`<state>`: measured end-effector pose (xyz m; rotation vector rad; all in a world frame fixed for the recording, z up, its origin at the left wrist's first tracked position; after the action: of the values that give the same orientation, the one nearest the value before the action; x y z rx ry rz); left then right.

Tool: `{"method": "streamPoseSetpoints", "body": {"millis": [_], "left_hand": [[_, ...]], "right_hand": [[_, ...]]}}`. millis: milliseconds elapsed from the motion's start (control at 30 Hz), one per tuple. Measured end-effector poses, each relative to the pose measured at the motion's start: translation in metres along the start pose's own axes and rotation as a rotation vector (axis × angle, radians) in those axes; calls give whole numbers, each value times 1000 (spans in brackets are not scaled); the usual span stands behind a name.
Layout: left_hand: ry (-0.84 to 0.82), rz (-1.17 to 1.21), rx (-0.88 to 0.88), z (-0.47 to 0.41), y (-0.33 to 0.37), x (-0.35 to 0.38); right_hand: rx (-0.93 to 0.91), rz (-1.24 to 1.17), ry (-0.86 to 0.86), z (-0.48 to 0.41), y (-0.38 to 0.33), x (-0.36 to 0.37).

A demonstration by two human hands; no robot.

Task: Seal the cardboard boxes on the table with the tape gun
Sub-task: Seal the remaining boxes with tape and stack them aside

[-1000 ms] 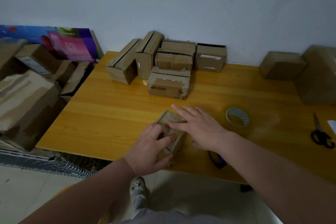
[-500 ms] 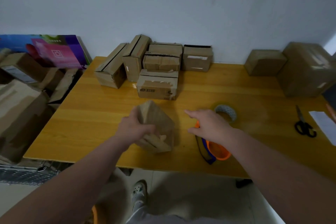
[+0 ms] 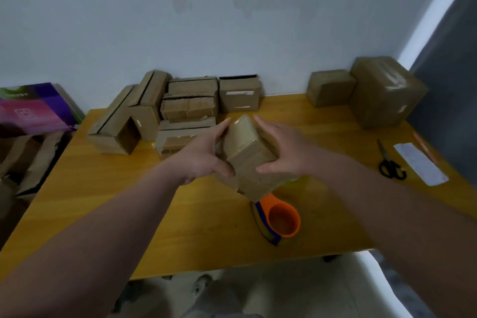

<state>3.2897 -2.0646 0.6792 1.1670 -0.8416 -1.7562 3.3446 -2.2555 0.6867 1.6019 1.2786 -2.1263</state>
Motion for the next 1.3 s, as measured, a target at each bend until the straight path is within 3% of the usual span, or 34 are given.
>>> {"method": "streamPoseSetpoints", "body": {"millis": [200, 333, 567, 800, 1000, 1300], "left_hand": [[-8, -172, 154, -49, 38, 0], [117, -481, 245, -98, 47, -15], [208, -861, 219, -195, 58, -38], [201, -982, 123, -258, 43, -52], [194, -1016, 78, -286, 32, -55], [245, -1066, -5, -305, 19, -62]], "right_hand": [[88, 21, 131, -25, 33, -36], [181, 200, 170, -42, 64, -62], [444, 627, 71, -84, 151, -87], [487, 862, -121, -119, 217, -86], [560, 858, -116, -135, 253, -78], [657, 568, -127, -145, 278, -62]]}}
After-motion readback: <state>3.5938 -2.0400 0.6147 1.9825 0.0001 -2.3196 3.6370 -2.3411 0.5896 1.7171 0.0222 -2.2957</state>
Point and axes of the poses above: each hand's wrist, its own z-axis away from the middle knuckle, its own x-axis out of the palm, y = z × x, the point moved 2 cm from there along -z, towards the middle knuckle, and after that the axes turned 5 degrees about -x, right-handed, at the moved point
